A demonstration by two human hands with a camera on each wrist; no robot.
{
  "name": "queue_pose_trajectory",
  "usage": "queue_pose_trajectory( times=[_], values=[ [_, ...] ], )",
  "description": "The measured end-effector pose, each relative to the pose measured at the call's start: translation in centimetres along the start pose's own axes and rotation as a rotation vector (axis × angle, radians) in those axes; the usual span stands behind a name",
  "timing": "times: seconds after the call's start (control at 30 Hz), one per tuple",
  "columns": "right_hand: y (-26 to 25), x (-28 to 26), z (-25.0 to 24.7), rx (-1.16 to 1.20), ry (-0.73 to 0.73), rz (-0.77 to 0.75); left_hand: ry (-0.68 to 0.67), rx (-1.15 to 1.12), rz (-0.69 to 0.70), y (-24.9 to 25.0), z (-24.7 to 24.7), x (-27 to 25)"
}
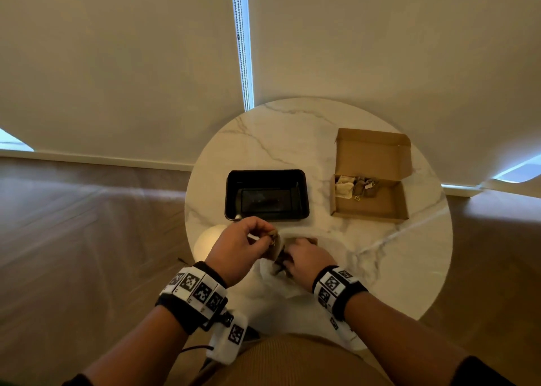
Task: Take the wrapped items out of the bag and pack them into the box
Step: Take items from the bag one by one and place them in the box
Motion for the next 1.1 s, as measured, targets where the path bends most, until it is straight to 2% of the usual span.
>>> queue_pose_trajectory(
  times=[0.23, 0.37, 0.5, 0.67, 0.77, 0.97, 1.1],
  values=[
    [-0.1, 1.3, 1.4, -0.048, 0.025, 0.031, -0.028, 0.0, -0.026, -0.7, -0.1, -1.7],
    [0.4, -0.5, 0.1, 0.128, 0.079, 0.042, -0.015, 0.018, -0.034, -0.7, -0.5, -1.5],
    [1.6, -4.2, -2.3, 0.327, 0.207, -0.002, -0.037, 0.044, -0.057, -1.1, -0.5, -0.4],
    [3.2, -7.9, -4.6, 0.519, 0.325, -0.081, -0.148, 0.108, -0.05, 0.0, 1.0, 1.1],
    [4.2, -9.5, -5.6, 0.624, 0.389, -0.084, -0.247, 0.253, 0.009, 1.9, 2.3, 1.6],
    [5.6, -12.0, -7.9, 0.537, 0.437, -0.153, -0.385, 0.519, 0.168, 6.4, 4.7, 1.9],
    [5.2, -13.5, -9.0, 0.553, 0.402, -0.252, -0.503, 0.538, 0.206, 8.6, 6.2, 1.9]
  ],
)
Point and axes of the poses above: each hand's wrist, its own x-axis towards the middle knuckle, its own z-axis out of the palm, y = z × x, the point moved 3 cm from there along x, towards the middle knuckle, and after that the axes turned 10 degrees about -y, right-handed, at the moved point
